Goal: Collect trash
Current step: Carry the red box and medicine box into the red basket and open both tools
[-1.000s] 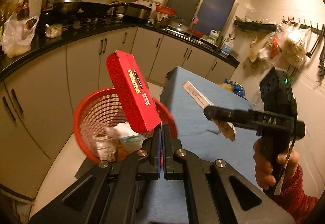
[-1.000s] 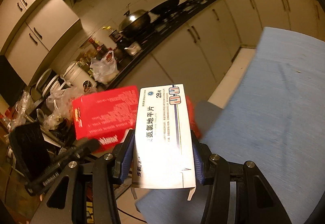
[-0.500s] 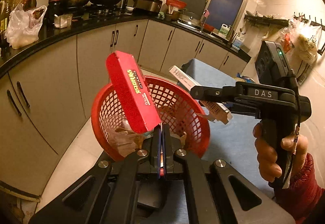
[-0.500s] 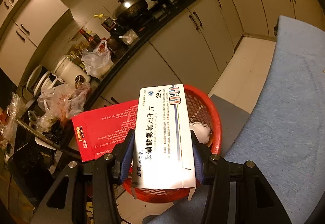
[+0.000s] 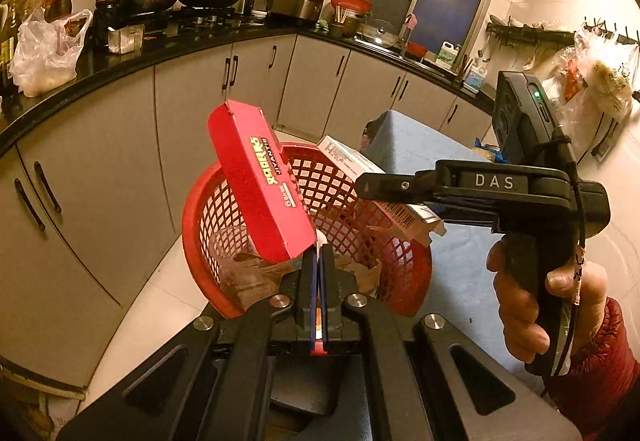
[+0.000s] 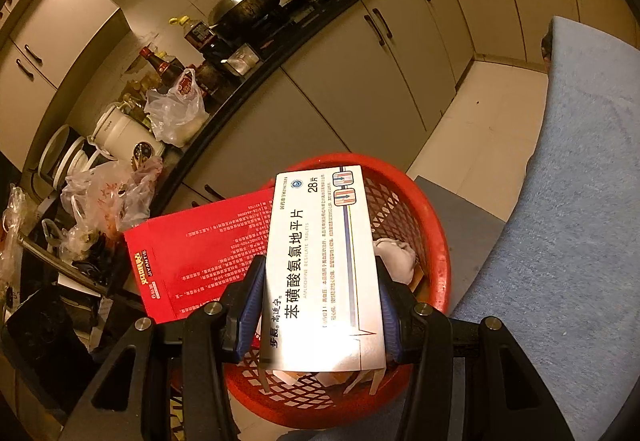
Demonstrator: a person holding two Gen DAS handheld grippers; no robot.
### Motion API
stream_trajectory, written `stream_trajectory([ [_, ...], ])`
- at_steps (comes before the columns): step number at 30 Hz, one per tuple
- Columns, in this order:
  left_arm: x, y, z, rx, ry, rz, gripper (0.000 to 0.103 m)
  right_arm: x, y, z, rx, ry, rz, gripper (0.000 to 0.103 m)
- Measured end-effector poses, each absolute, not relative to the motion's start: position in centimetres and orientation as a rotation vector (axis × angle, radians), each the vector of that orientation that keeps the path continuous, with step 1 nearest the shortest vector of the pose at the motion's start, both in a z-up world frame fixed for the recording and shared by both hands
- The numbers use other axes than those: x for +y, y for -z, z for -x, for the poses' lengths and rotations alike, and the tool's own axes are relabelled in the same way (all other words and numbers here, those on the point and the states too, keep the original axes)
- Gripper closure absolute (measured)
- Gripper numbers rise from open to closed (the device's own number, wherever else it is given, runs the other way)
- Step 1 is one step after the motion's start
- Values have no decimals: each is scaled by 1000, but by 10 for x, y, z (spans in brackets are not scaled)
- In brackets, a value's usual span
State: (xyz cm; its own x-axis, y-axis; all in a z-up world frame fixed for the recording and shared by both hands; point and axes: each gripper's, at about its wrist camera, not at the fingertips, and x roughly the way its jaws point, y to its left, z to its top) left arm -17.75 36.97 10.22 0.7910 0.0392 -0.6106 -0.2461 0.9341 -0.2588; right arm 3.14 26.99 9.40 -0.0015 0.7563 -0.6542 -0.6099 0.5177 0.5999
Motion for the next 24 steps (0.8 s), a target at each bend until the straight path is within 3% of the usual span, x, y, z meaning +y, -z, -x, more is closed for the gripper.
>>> stream_trajectory([
  [16,367,-98,176,661,-173,341,102,266,-100,-28,1123,-1072,-163,47],
  [17,367,-97,175,668,-176,343,99,265,-101,-28,1121,-1071,-164,47],
  [21,368,-97,174,662,-201,346,67,258,-103,-28,1114,-1072,-176,47],
  [24,368,-96,172,659,-206,350,66,253,-104,-29,1112,-1066,-186,47],
])
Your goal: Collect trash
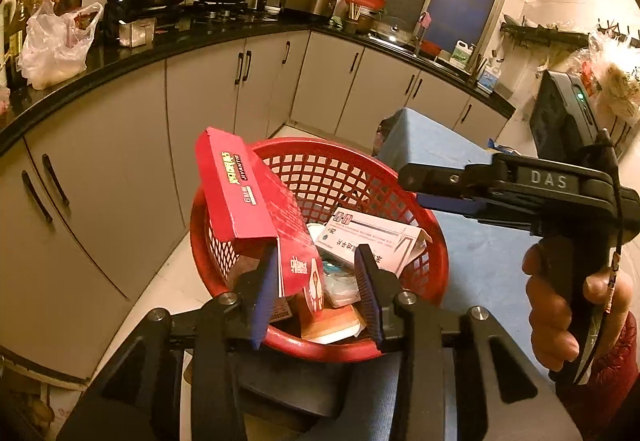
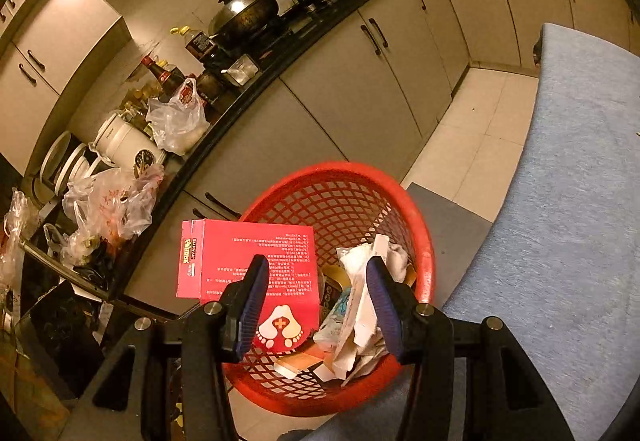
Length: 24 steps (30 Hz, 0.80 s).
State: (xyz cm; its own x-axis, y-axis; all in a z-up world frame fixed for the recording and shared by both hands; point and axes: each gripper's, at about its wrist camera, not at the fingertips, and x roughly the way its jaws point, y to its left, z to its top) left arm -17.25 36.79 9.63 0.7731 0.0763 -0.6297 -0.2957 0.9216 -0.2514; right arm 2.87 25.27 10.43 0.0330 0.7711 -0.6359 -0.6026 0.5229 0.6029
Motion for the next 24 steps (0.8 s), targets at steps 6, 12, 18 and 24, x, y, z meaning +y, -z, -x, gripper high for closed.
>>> stream_trajectory([
  [6,365,-99,169,635,-271,337,45,235,-113,-29,1066,-1009,-185,44],
  [12,352,-110,168,573,-321,295,32,206,-125,-30,996,-913,-163,33],
  [18,339,-129,191,475,-451,244,18,177,-136,-16,914,-796,-67,21],
  [24,304,-132,230,451,-630,148,3,146,-144,29,812,-733,68,14],
])
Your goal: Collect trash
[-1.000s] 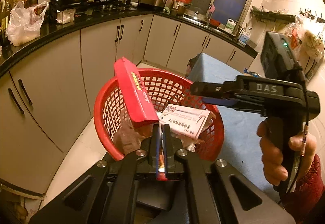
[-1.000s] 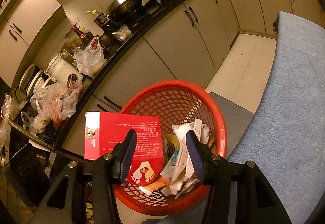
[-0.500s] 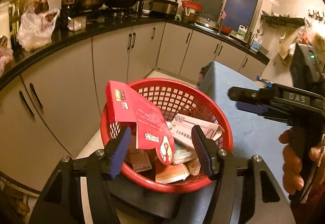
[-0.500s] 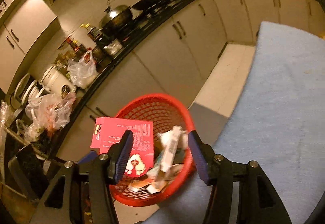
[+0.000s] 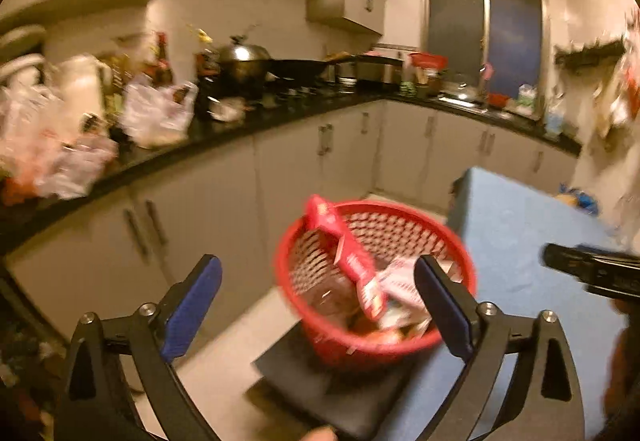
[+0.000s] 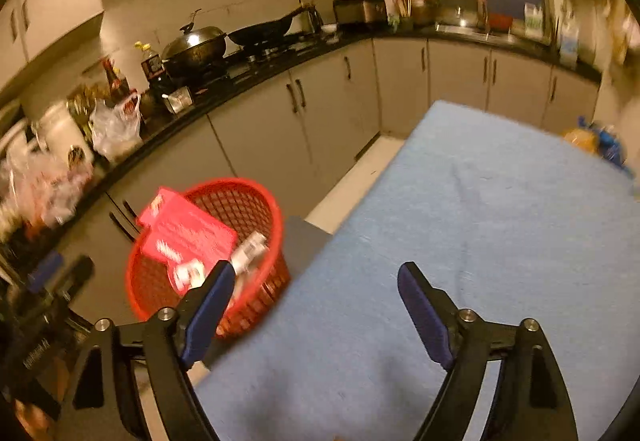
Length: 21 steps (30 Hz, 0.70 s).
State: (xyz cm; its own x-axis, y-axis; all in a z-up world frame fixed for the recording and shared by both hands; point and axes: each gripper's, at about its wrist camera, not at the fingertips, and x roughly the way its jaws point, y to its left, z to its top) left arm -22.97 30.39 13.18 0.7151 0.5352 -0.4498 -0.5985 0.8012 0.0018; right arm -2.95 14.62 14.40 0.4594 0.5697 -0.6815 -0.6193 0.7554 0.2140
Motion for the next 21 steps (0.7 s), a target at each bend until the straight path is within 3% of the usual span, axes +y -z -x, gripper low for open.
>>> stream_trajectory([
  [11,253,-102,302,507,-872,135,0,58,-138,143,661,-677,180,8],
  [21,236,-87,297,581,-888,157,0,41,-138,180,604,-683,212,7],
])
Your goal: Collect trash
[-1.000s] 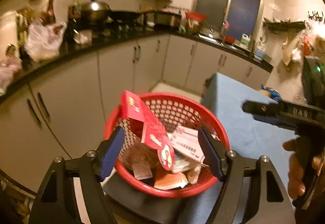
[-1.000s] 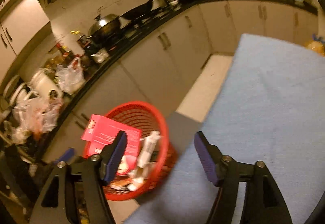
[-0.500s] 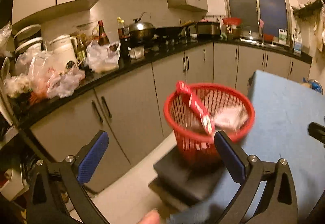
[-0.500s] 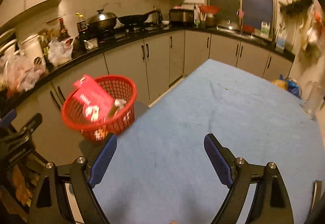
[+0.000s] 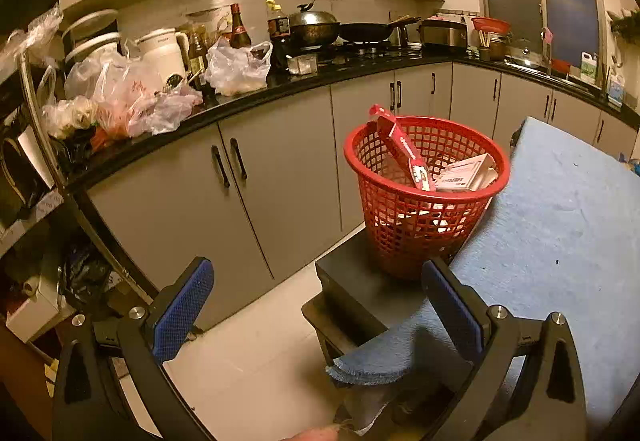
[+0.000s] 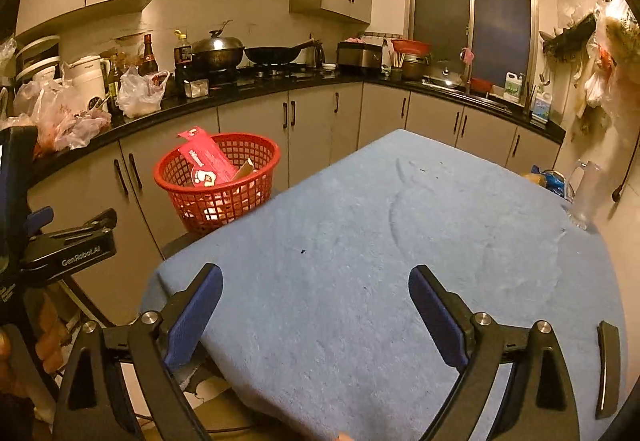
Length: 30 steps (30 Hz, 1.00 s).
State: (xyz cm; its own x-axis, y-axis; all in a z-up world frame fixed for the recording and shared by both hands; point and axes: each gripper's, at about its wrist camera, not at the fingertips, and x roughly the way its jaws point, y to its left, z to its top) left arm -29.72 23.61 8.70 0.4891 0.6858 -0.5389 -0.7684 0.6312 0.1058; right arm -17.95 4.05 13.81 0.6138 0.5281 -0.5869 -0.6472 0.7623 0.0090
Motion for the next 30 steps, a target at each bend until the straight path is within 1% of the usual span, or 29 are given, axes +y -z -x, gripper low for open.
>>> stream_trajectory([
  [8,222,-79,288,594,-876,72,0,45,-133,180,616,-685,214,7],
  [30,223,-82,287,582,-882,50,0,54,-128,182,634,-688,227,7],
])
